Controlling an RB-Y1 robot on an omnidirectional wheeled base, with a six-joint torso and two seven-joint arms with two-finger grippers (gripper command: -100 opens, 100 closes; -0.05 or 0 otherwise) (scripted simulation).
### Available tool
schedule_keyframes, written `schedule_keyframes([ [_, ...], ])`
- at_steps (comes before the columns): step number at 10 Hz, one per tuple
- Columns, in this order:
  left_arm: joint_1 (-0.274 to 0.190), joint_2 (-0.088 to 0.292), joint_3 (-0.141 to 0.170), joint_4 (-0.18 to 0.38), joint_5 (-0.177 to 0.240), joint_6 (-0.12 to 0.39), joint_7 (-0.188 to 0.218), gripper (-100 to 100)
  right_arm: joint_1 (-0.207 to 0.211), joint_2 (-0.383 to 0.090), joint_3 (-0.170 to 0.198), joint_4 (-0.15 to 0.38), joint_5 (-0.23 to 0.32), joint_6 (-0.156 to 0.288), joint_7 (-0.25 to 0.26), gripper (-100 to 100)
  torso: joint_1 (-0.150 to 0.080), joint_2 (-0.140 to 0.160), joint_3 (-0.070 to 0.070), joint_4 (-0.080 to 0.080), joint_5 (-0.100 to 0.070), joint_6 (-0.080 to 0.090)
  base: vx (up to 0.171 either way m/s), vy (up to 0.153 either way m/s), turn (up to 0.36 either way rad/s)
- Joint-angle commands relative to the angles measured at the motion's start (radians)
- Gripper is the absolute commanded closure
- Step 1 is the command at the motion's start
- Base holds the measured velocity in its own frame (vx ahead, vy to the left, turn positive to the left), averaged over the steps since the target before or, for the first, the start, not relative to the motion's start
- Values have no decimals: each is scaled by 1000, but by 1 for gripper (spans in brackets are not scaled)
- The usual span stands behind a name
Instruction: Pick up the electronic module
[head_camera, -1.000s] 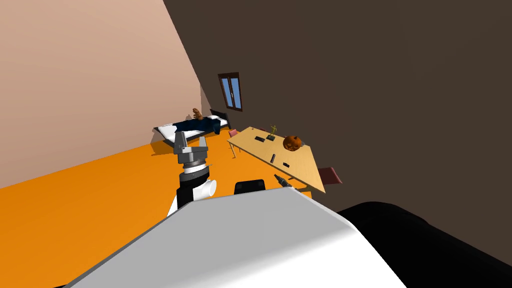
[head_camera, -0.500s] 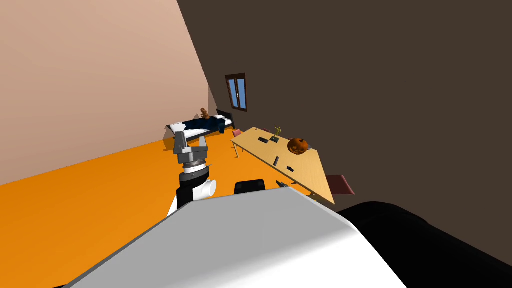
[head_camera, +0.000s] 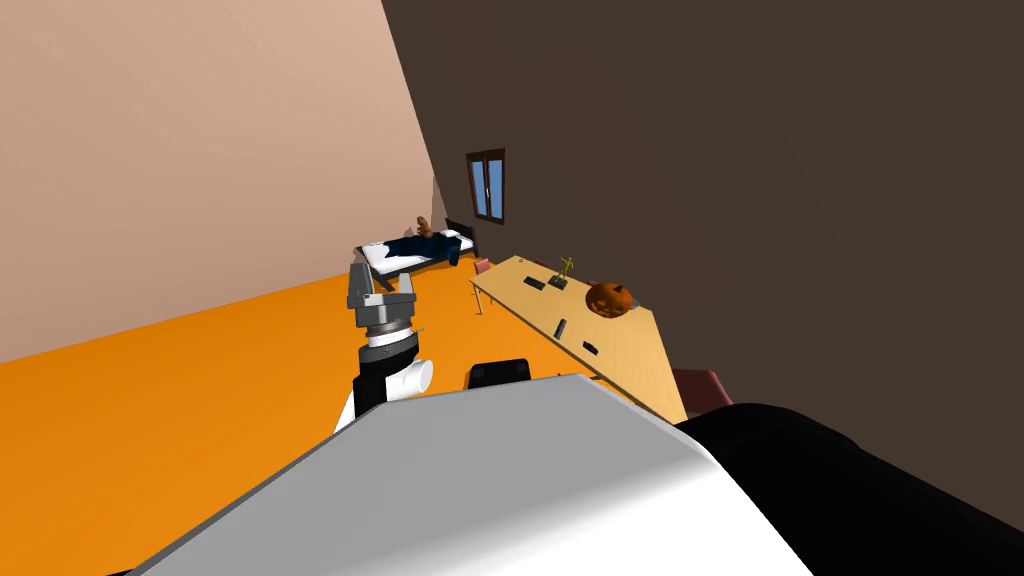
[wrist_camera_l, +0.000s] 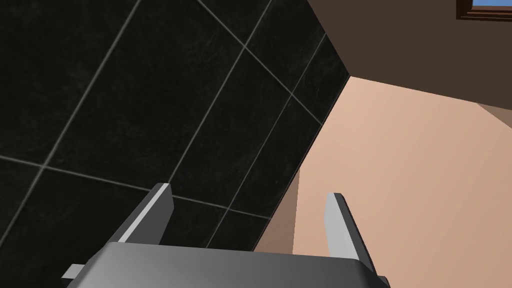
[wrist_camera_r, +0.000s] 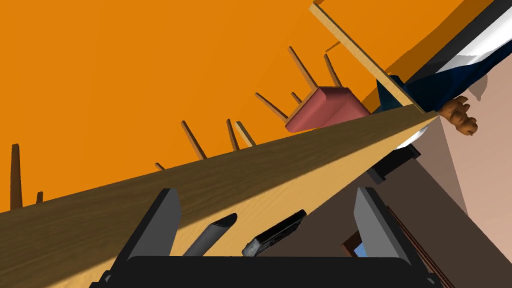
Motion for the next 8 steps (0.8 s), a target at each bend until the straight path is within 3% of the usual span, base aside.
schedule_keyframes([
  [1, 0, 0, 0, 0, 0, 0, 0, 0, 2, -25, 22, 50, 32, 8, 24, -100, 0, 0, 0, 0, 0, 0, 70, 26, 204],
  [3, 0, 0, 0, 0, 0, 0, 0, 0, 2, -25, 22, 82, 32, 8, 24, -100, 0, -1, 0, 0, 0, 0, 40, 14, 44],
  [8, 0, 0, 0, 0, 0, 0, 0, 0, -8, -83, 82, 269, 117, 22, 88, -100, 1, 0, 0, 0, 0, 0, 51, 27, 169],
])
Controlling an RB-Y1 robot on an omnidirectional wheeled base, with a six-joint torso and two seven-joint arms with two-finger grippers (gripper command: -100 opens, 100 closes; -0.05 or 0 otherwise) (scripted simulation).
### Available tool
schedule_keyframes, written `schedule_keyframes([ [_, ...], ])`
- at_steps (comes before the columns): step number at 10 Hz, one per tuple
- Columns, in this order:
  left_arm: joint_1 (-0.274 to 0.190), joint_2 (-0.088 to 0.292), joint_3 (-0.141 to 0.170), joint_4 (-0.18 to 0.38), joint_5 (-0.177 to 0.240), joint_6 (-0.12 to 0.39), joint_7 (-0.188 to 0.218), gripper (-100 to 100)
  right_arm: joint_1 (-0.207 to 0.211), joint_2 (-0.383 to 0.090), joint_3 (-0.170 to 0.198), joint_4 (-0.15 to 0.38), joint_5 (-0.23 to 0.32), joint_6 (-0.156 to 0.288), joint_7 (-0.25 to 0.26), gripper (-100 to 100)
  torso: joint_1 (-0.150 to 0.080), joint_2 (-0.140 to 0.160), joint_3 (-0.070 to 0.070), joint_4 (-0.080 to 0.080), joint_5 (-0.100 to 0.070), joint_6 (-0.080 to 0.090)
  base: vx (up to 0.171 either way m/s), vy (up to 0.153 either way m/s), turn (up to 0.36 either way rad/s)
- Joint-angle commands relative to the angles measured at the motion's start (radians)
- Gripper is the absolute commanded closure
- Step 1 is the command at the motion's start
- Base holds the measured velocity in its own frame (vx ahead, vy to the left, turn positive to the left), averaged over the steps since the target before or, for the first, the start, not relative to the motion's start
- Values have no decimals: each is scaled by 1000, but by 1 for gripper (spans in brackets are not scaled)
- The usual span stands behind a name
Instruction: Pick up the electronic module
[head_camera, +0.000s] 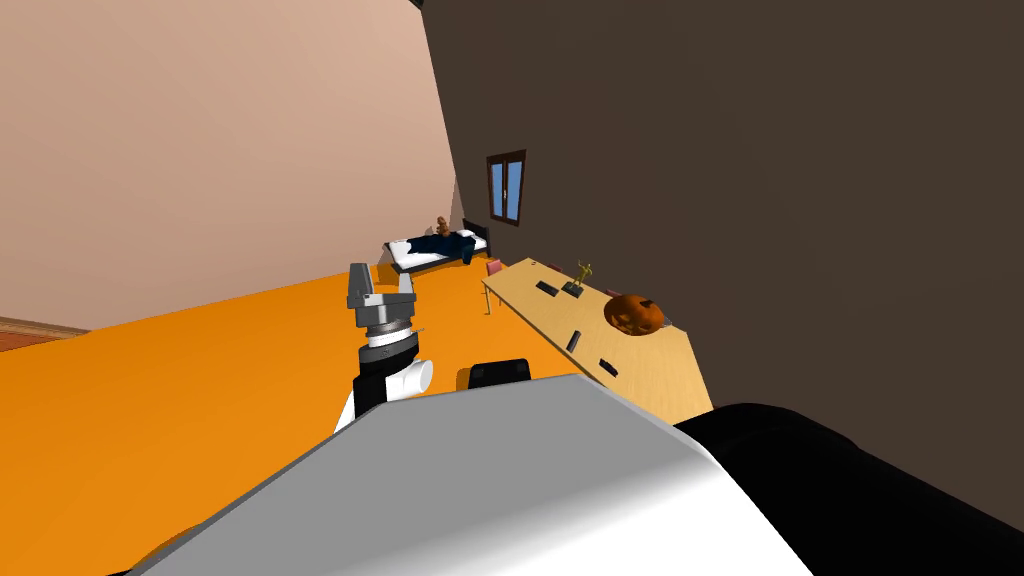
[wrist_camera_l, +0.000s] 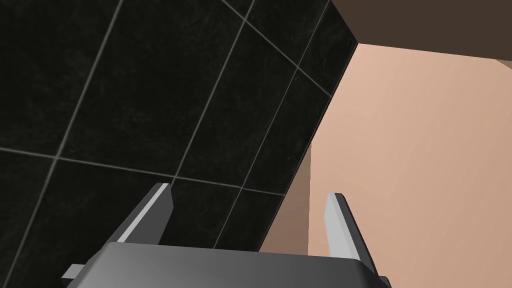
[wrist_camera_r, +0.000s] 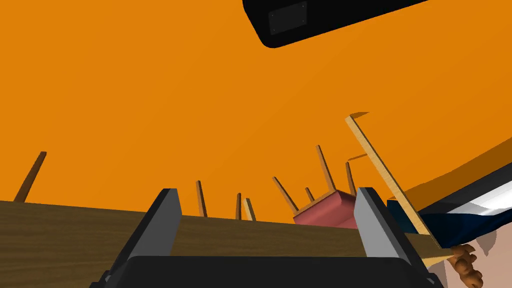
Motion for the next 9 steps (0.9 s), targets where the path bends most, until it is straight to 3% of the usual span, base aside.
schedule_keyframes([
  [1, 0, 0, 0, 0, 0, 0, 0, 0, -20, -4, 15, 50, 17, 3, 9, -100, 0, 0, 0, 0, 0, 0, 51, 25, 108],
  [5, 0, 0, 0, 0, 0, 0, 0, 0, -29, -40, 53, 167, 74, 13, 52, -100, -1, 1, 1, 0, 0, 1, 40, 13, 121],
  [7, 0, 0, 0, 0, 0, 0, 0, 0, -29, -40, 53, 228, 74, 13, 52, -100, -1, 1, 0, 0, 0, 1, 35, 5, 44],
  [9, 0, 0, 0, 0, 0, 0, 0, 0, -29, -40, 53, 203, 74, 13, 52, -100, -1, 4, 2, 1, 0, 1, -3, 0, -10],
])
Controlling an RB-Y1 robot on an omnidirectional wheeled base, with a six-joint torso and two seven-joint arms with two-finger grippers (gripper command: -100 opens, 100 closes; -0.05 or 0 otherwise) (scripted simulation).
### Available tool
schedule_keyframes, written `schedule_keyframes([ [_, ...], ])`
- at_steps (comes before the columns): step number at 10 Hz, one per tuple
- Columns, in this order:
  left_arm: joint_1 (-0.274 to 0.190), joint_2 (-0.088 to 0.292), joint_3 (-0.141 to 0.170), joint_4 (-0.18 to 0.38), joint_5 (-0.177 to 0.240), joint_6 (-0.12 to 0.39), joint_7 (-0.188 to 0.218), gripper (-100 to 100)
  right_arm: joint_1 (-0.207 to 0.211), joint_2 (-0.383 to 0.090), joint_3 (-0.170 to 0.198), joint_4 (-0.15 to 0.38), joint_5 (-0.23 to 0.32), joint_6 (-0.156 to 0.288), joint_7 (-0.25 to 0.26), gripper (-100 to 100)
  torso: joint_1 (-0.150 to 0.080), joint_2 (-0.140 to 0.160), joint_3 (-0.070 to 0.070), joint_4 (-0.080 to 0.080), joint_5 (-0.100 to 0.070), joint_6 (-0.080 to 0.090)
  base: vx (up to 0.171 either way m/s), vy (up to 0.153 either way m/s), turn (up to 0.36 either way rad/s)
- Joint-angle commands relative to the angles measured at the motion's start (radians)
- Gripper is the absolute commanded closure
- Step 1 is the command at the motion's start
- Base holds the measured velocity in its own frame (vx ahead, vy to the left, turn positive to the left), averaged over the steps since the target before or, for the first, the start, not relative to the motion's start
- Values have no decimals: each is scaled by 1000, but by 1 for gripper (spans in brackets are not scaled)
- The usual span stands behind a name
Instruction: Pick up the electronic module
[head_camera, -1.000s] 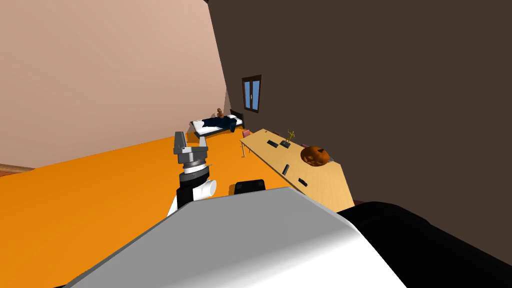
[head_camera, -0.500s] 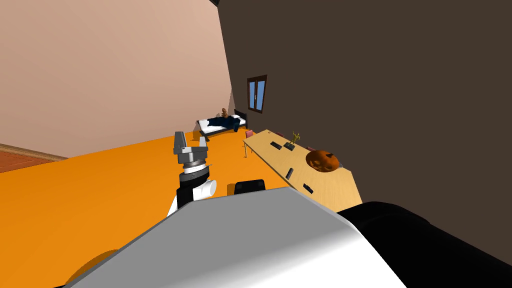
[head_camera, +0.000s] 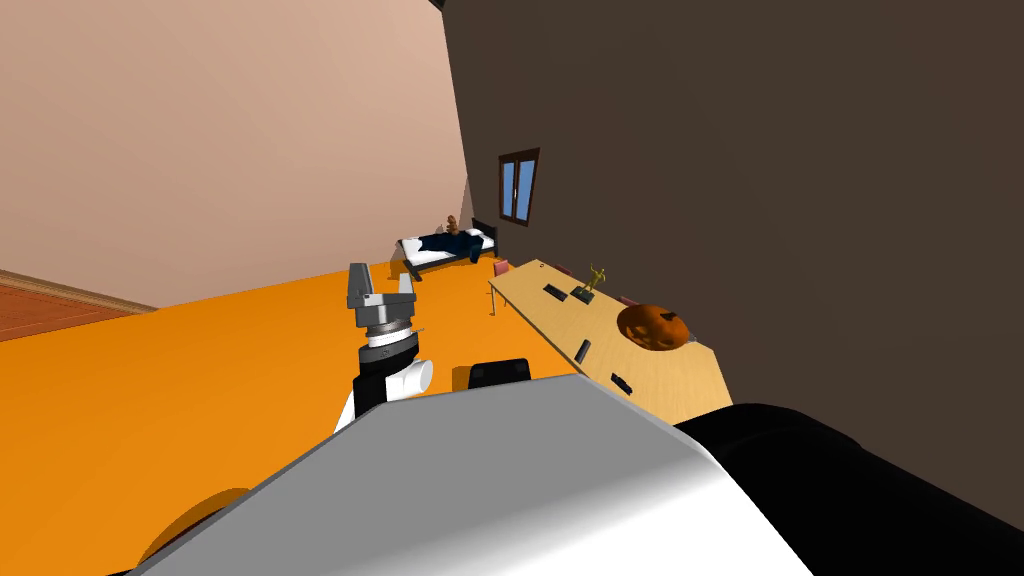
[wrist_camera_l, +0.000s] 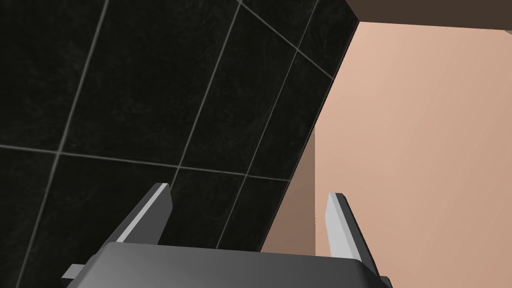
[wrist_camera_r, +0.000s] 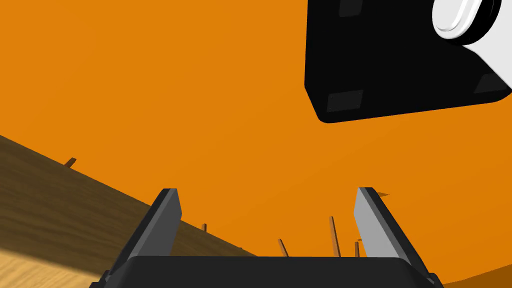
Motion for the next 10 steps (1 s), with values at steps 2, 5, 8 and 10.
schedule_keyframes([
  [2, 0, 0, 0, 0, 0, 0, 0, 0, -8, -35, 34, 71, 55, 12, 42, -100, 0, -2, -1, 0, 0, -1, 51, 10, 253],
  [5, 0, 0, 0, 0, 0, 0, 0, 0, -17, -48, 50, 156, 81, 18, 62, -100, -2, -5, -3, -1, 0, -1, 66, -16, 112],
  [8, 0, 0, 0, 0, 0, 0, 0, 0, -28, -59, 65, 194, 107, 23, 82, -100, -1, -3, -2, -1, 0, -1, 31, -14, 96],
  [10, 0, 0, 0, 0, 0, 0, 0, 0, -41, -68, 78, 244, 130, 28, 100, -100, -1, -2, -1, 0, 0, 1, 29, -18, 62],
])
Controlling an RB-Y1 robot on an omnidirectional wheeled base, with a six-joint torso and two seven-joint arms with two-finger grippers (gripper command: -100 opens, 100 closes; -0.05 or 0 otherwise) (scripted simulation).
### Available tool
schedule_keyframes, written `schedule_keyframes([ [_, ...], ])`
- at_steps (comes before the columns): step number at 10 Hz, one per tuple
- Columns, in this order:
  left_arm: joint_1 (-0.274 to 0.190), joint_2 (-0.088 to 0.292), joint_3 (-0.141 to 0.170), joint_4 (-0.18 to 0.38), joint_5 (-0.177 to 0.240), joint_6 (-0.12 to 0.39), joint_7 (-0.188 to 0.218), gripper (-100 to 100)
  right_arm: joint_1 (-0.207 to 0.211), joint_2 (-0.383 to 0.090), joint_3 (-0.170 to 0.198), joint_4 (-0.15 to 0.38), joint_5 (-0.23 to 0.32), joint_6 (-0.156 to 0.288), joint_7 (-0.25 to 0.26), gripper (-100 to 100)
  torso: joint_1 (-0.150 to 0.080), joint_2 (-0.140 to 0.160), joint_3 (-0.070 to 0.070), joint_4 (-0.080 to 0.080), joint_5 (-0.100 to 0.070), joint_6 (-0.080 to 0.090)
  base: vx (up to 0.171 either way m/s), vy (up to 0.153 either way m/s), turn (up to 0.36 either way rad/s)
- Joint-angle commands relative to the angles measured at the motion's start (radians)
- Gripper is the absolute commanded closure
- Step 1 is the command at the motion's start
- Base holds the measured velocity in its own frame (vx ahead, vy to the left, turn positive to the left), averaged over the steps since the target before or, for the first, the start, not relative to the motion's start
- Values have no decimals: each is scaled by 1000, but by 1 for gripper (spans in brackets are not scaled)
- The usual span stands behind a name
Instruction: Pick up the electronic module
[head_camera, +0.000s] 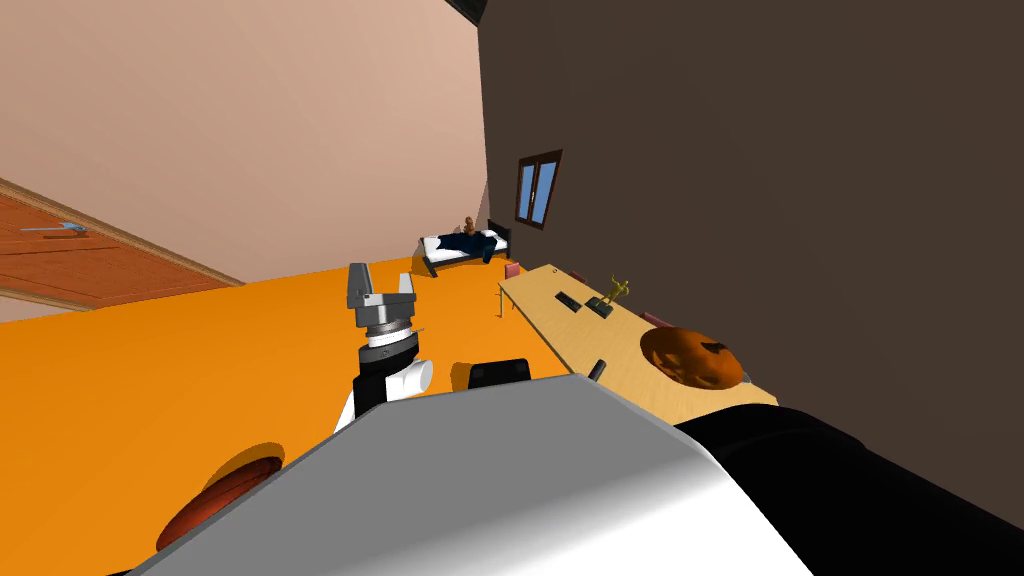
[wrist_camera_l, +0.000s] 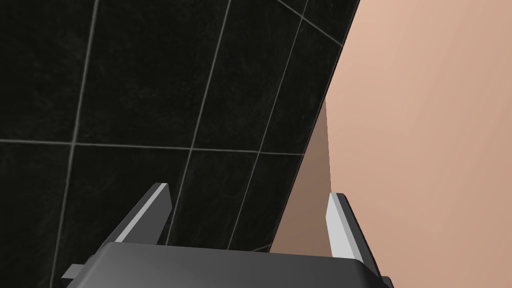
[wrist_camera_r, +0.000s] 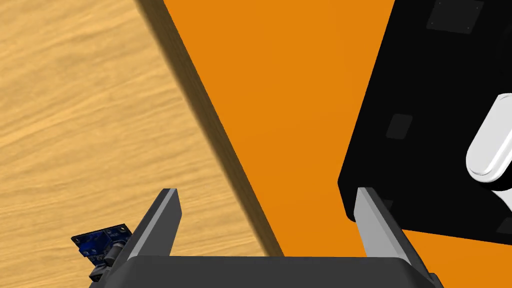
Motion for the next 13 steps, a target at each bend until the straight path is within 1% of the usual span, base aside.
schedule_keyframes([
  [1, 0, 0, 0, 0, 0, 0, 0, 0, -21, -15, 23, 47, 35, 13, 19, -100, 0, 0, 0, 0, 0, 0, 82, -53, 239],
  [3, 0, 0, 0, 0, 0, 0, 0, 0, -49, -18, 44, 98, 72, 20, 49, -100, -5, -4, -2, -1, -1, 0, 90, -109, 223],
  [4, 0, 0, 0, 0, 0, 0, 0, 0, -76, -5, 59, 122, 98, 22, 70, -100, -6, -4, -2, -1, -1, 0, 90, -123, 277],
  [5, 0, 0, 0, 0, 0, 0, 0, 0, -90, 7, 67, 127, 109, 21, 79, -100, -7, -5, -3, -1, -2, -1, 91, -120, 188],
  [6, 0, 0, 0, 0, 0, 0, 0, 0, -78, -1, 61, 116, 100, 22, 70, -100, -6, -5, -3, -1, -2, 0, 39, -52, 37],
  [7, 0, 0, 0, 0, 0, 0, 0, 0, -79, -1, 63, 115, 102, 24, 70, 0, -2, -2, -1, -1, -1, 1, 8, -11, -1],
  [8, 0, 0, 0, 0, 0, 0, 0, 0, -91, -4, 87, 107, 104, 31, 20, -100, 1, 0, 0, 0, 0, 1, -80, -3, 259],
  [9, 0, 0, 0, 0, 0, 0, 0, 0, -103, -7, 111, 99, 106, 38, -9, -100, 2, 5, 2, 1, 0, 0, -207, -15, 329],
  [10, 0, 0, 0, 0, 0, 0, 0, 0, -103, -7, 111, 99, 106, 38, -31, -100, 2, 12, 6, 2, 0, 1, -157, -8, 68],
  [11, 0, 0, 0, 0, 0, 0, 0, 0, -103, -7, 111, 99, 106, 38, -37, -100, 2, 12, 7, 3, 0, 2, -54, 9, -47],
  [12, 0, 0, 0, 0, 0, 0, 0, 0, -115, -10, 135, 91, 109, 45, -76, -100, 3, 8, 4, 2, 0, 2, -78, 19, 171],
  [13, 0, 0, 0, 0, 0, 0, 0, 0, -115, -10, 135, 91, 109, 45, -91, -100, 3, 7, 4, 2, 0, 1, -84, 12, 144],
])
